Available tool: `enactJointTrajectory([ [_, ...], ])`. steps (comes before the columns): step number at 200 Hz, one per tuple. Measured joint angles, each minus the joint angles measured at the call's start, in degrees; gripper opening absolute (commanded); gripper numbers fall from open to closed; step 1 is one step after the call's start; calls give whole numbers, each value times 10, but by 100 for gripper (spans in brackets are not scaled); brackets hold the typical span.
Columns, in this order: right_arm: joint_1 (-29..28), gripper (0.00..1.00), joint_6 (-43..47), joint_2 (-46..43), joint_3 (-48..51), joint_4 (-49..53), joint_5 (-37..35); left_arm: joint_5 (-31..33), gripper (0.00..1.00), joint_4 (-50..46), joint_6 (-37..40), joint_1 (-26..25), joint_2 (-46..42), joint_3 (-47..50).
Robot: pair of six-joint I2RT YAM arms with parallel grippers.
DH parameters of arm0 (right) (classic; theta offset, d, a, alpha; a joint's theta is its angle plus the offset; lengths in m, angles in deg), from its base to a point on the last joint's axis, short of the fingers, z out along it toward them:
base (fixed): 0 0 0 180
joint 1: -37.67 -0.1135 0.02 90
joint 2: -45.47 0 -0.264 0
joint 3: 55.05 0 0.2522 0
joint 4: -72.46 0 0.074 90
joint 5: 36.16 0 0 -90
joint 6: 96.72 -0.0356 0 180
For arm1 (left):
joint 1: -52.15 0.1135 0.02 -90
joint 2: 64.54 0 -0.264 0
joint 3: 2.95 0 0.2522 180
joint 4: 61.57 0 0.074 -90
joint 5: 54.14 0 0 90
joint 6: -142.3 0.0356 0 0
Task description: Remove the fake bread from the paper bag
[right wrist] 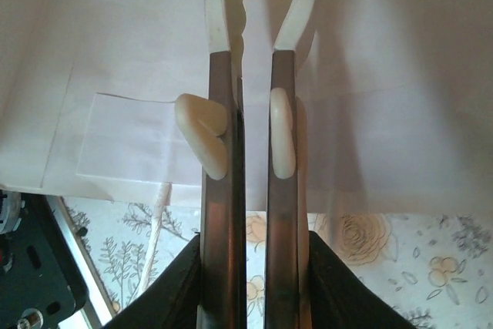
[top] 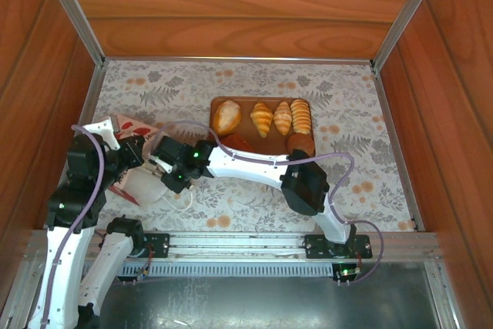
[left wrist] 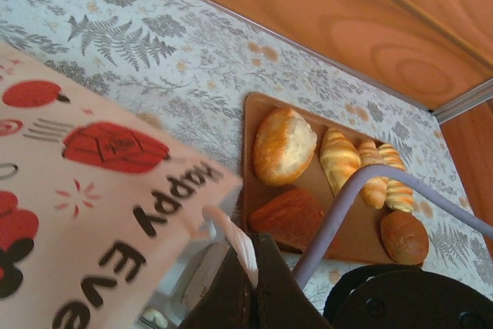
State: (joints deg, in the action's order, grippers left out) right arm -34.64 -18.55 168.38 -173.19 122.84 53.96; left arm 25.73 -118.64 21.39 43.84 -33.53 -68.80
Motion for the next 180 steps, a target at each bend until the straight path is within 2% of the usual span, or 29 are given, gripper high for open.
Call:
enactJointTrajectory([
  [32,7,30,-31,-28,44,-16,55,0,0,0,0,0,-3,0],
  [67,36,34,-92,-93,107,-46,170,-4,0,0,0,0,-1,0],
  [98,68,36,-132,-111,129,-61,260,-13,0,0,0,0,9,0],
  [142,87,38,-170,-112,169,-60,313,-33,0,7,0,0,31,4],
  [180,96,43,-185,-115,169,-42,309,-50,0,20,0,0,49,6],
])
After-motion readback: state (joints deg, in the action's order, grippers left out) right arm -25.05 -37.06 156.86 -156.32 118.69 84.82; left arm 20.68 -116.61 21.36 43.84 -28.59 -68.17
